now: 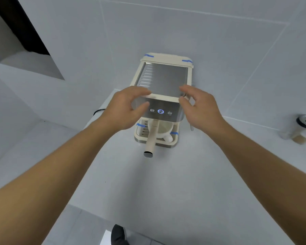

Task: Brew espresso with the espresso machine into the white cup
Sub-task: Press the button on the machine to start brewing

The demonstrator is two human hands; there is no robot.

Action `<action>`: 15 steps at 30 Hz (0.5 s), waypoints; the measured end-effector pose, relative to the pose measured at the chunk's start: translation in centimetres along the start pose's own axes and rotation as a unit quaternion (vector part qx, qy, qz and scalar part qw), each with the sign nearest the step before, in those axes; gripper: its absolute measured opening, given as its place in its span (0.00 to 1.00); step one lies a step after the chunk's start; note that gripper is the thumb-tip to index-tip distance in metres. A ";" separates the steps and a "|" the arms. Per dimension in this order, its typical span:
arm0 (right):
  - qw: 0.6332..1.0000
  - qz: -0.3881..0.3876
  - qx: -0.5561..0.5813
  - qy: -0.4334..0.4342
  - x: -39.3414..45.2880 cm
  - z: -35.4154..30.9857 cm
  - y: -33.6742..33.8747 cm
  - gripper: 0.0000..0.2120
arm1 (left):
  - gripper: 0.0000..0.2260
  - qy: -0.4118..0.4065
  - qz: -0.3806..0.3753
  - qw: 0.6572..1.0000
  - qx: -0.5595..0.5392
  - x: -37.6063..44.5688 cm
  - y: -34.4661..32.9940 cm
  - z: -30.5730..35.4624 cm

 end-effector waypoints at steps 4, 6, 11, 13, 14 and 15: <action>0.992 -0.048 -0.093 0.071 0.9 -0.2 -1.4 0.13 | 0.19 -0.061 -0.090 0.992 0.063 2.0 -1.5 -1.0; 0.985 -0.070 -0.120 0.102 1.0 -0.2 -1.9 0.12 | 0.22 -0.092 -0.133 0.982 0.101 2.7 -2.3 -1.2; 0.978 -0.091 -0.136 0.126 1.1 0.1 -2.4 0.15 | 0.31 -0.218 -0.199 0.940 0.171 4.3 -4.2 -1.4; 0.978 -0.088 -0.140 0.124 1.1 0.3 -2.7 0.16 | 0.34 -0.235 -0.203 0.932 0.186 4.8 -4.6 -2.0; 0.979 -0.086 -0.139 0.121 1.0 0.5 -2.8 0.16 | 0.36 -0.238 -0.201 0.930 0.193 4.9 -4.7 -2.2; 0.980 -0.082 -0.136 0.117 1.0 0.6 -3.0 0.17 | 0.38 -0.241 -0.197 0.930 0.195 4.8 -4.9 -2.2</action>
Point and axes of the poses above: each hand's wrist, its own x-axis towards the middle knuckle, its own y-axis out of the back of the hand, z = x × y, the point moved 5 cm from there along x, towards the middle knuckle, and after that the axes turned 14 degrees about z, right-handed, at the moved point
